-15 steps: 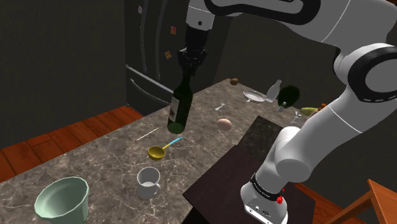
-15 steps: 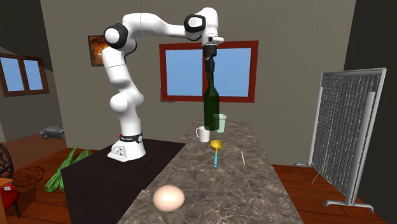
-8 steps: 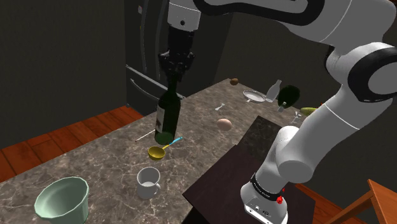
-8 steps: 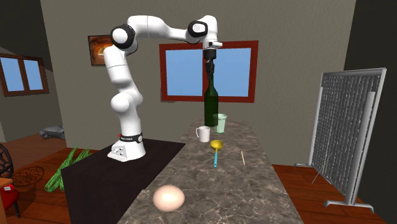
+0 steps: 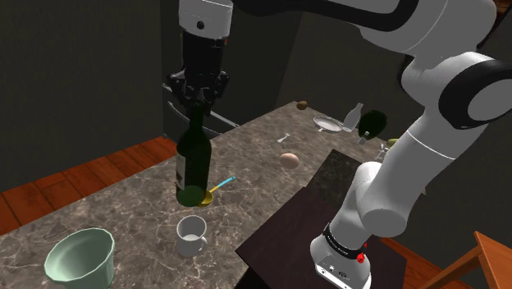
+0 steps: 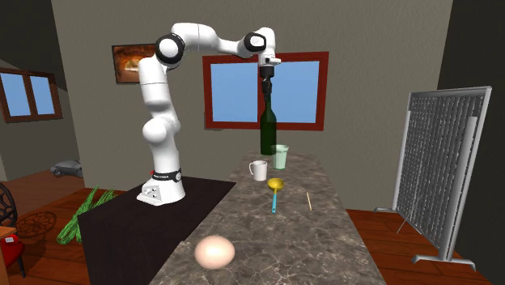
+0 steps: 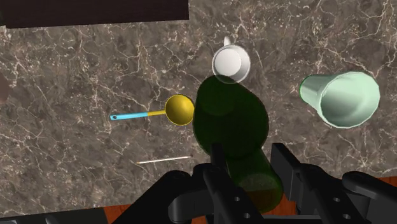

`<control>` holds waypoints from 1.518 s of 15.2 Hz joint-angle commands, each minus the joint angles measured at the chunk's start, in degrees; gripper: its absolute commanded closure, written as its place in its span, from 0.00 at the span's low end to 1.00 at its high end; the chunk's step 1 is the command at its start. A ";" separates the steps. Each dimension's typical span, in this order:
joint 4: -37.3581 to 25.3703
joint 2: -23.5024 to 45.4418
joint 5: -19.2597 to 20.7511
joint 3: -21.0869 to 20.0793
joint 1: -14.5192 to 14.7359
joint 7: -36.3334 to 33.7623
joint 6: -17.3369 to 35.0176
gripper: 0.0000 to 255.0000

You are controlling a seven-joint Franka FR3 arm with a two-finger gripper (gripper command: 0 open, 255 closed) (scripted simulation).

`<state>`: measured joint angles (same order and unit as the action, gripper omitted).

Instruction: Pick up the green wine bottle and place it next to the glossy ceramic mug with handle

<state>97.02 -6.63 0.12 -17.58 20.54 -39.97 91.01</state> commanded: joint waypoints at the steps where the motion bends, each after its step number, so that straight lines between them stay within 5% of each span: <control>1: -2.82 2.58 0.65 -1.76 1.18 -3.11 -0.38 1.00; 8: -16.20 14.15 5.16 -7.30 7.05 -14.14 -3.52 1.00; 23: -1.57 11.70 4.16 -6.80 6.28 -13.95 8.90 1.00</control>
<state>94.55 5.15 4.30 -24.41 26.87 -53.94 99.03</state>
